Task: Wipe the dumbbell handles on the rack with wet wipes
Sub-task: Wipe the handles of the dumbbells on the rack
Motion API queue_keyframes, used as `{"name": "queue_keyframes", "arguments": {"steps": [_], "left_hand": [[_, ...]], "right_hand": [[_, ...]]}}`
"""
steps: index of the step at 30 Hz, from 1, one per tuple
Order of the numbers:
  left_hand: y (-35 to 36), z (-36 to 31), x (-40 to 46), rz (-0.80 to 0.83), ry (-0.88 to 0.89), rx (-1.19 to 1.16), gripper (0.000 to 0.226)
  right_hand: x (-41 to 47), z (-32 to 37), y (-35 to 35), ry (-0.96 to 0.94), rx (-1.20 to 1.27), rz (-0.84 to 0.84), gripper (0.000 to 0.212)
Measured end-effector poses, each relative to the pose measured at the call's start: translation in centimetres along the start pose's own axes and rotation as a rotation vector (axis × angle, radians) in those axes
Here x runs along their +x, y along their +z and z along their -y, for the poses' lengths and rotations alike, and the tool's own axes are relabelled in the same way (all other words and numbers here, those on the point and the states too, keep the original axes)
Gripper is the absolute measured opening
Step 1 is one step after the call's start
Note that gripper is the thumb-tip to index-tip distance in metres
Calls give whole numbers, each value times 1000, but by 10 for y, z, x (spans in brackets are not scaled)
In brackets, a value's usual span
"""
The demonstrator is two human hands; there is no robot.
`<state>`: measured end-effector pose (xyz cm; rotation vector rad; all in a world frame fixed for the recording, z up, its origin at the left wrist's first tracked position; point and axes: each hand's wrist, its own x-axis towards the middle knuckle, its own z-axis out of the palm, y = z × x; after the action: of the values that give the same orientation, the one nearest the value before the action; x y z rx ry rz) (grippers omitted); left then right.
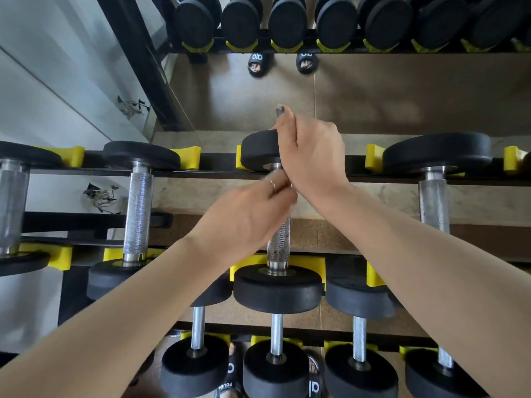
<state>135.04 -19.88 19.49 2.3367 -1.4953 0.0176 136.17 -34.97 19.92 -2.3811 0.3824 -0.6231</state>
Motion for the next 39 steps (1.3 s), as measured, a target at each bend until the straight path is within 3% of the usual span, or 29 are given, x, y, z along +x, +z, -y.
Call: {"name": "queue_keyframes", "arguments": {"steps": [4, 9, 11, 15, 20, 23, 26, 28, 32, 35, 39], "left_hand": [[9, -9, 0, -116, -168, -102, 24], [-5, -15, -15, 249, 149, -27, 8], [-8, -6, -1, 202, 209, 71, 10], [-4, 0, 12, 20, -3, -45, 18], [-4, -15, -20, 268, 130, -84, 21], [-8, -7, -8, 178, 124, -17, 28], [-3, -10, -6, 86, -12, -75, 27], [-3, -18, -15, 191, -15, -105, 27], [-21, -21, -10, 359, 155, -77, 24], [-22, -9, 5, 273, 200, 90, 11], [-12, -5, -6, 134, 8, -40, 11]], "right_hand": [[3, -1, -2, 24, 14, 82, 57], [7, -2, -10, 59, 98, 212, 58], [7, -3, -11, 44, 93, 215, 57], [9, -4, -13, -11, 108, 255, 57], [8, -13, -26, -39, 214, 387, 57], [7, -20, -32, 19, 303, 422, 53], [8, -21, -34, 58, 314, 451, 53], [7, -21, -34, 60, 312, 452, 53], [6, -20, -30, 65, 310, 410, 54], [5, -18, -27, 72, 304, 381, 55], [5, -18, -26, 90, 294, 363, 56]]}}
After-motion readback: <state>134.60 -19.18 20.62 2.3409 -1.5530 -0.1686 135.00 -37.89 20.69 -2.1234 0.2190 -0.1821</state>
